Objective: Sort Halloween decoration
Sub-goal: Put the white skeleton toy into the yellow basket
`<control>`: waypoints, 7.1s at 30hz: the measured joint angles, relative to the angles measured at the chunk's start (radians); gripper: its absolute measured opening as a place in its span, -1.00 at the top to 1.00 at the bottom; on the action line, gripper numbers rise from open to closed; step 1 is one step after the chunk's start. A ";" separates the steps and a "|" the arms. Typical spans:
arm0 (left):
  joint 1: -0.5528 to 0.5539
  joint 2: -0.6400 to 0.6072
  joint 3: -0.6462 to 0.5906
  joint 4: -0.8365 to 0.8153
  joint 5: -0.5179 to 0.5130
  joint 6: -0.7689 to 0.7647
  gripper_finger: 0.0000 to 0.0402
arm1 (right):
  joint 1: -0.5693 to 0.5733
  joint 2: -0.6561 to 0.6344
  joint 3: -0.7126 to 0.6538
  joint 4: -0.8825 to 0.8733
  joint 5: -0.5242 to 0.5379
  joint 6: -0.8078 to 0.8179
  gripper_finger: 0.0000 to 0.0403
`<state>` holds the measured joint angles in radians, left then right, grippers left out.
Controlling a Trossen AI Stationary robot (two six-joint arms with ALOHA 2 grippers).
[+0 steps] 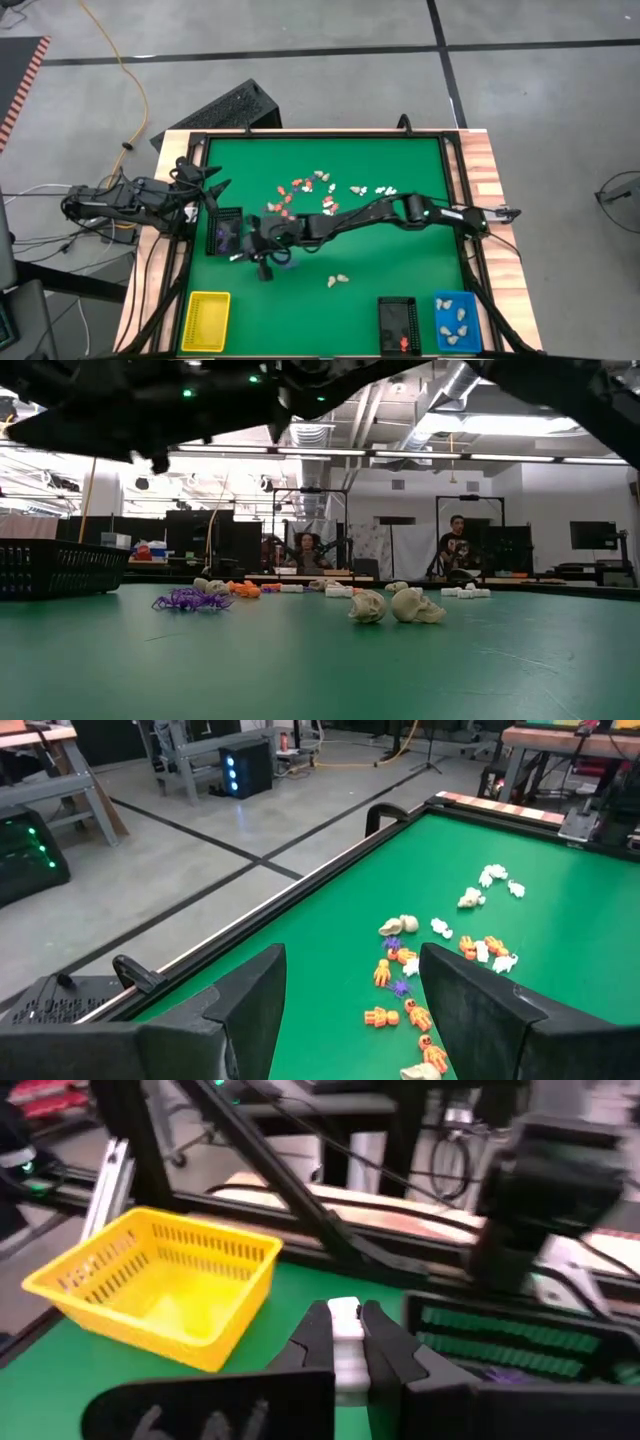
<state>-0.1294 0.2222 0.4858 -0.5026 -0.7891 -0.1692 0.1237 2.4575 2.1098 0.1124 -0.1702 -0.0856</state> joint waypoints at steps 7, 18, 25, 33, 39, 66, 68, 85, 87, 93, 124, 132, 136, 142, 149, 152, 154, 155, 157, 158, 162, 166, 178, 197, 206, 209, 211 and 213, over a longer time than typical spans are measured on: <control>0.000 0.000 0.000 0.002 -0.001 0.000 -0.10 | 0.010 0.141 0.247 -0.068 -0.120 -0.021 0.82; 0.000 0.000 0.000 0.019 0.000 -0.002 -0.10 | 0.050 0.151 0.234 0.074 -0.322 -0.225 0.82; 0.000 0.000 0.000 0.093 0.000 0.030 -0.10 | 0.077 0.150 0.234 0.259 -0.309 -0.305 0.82; 0.000 0.000 0.020 0.136 0.218 0.029 -0.10 | 0.086 0.181 0.246 0.319 -0.315 -0.246 0.82; -0.001 0.002 0.084 0.236 0.497 0.011 -0.10 | 0.072 0.255 0.243 0.441 -0.329 -0.086 0.82; -0.107 0.445 0.272 -0.446 0.776 -0.473 0.84 | 0.037 -0.017 0.251 -0.483 -0.273 -0.236 0.82; -0.127 0.473 0.323 -0.502 0.774 -0.513 0.96 | 0.040 -0.046 0.248 -0.611 -0.245 -0.264 0.82; -0.526 0.626 0.390 -0.594 0.584 -0.820 1.00 | 0.078 0.072 0.230 -0.041 -0.185 -0.217 0.82; -0.525 0.604 0.390 -0.611 0.526 -0.820 1.00 | 0.080 0.090 0.225 0.031 -0.193 -0.166 0.82; -0.526 0.533 0.390 -0.602 0.417 -0.783 1.00 | 0.084 0.182 0.244 0.167 -0.222 -0.109 0.82; -0.634 0.668 0.498 -0.645 0.559 -0.906 1.00 | 0.046 0.228 0.247 0.247 -0.250 -0.010 0.82; -0.749 0.721 0.534 -0.655 0.722 -1.068 1.00 | 0.045 0.229 0.247 0.211 -0.220 -0.009 0.82; -0.802 0.732 0.534 -0.641 0.710 -1.177 1.00 | 0.053 0.229 0.247 0.213 -0.217 -0.034 0.82; -0.889 0.822 0.534 -0.543 0.636 -1.260 1.00 | 0.049 0.230 0.246 0.153 -0.220 -0.004 0.82; -0.974 1.016 0.534 -0.463 0.666 -1.344 1.00 | 0.022 0.230 0.246 0.149 -0.219 0.065 0.82; -1.002 1.077 0.534 -0.464 0.646 -1.380 1.00 | 0.024 0.229 0.246 0.139 -0.220 0.071 0.82; -1.006 1.114 0.534 -0.454 0.649 -1.383 1.00 | 0.021 0.229 0.246 0.122 -0.223 0.070 0.82; -1.005 1.133 0.534 -0.446 0.649 -1.381 1.00 | 0.018 0.225 0.246 0.105 -0.222 0.070 0.82; -1.004 1.170 0.534 -0.418 0.645 -1.359 1.00 | 0.010 0.216 0.246 0.074 -0.221 0.060 0.82; -1.001 1.187 0.534 -0.400 0.643 -1.350 1.00 | 0.005 0.206 0.246 0.060 -0.222 0.054 0.82; -0.985 1.241 0.534 -0.357 0.636 -1.305 1.00 | -0.006 0.139 0.246 -0.058 -0.188 -0.013 0.82; -0.977 1.278 0.519 -0.343 0.616 -1.301 1.00 | -0.007 0.082 0.247 -0.171 -0.146 -0.074 0.82; -0.928 1.336 0.480 -0.203 0.538 -1.215 1.00 | 0.027 0.034 0.246 -0.282 -0.114 -0.127 0.82; -0.818 1.308 0.482 -0.166 0.497 -0.990 1.00 | 0.028 0.034 0.246 -0.328 -0.109 -0.125 0.82; -0.884 1.055 0.535 -0.303 0.448 -1.002 1.00 | 0.032 0.034 0.220 -0.260 -0.111 -0.130 0.82; -0.907 0.955 0.536 -0.323 0.317 -1.002 1.00 | 0.047 0.066 0.206 -0.164 -0.112 -0.124 0.82; -0.918 0.900 0.536 -0.329 0.218 -0.990 1.00 | 0.062 0.095 0.203 -0.139 -0.112 -0.130 0.82; -0.919 0.852 0.537 -0.329 0.140 -0.950 1.00 | 0.072 0.120 0.203 -0.092 -0.114 -0.133 0.82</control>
<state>-1.0489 1.0745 1.0225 -0.8313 -0.6488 -1.1189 0.1953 2.5771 2.3132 0.0204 -0.2843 -0.2183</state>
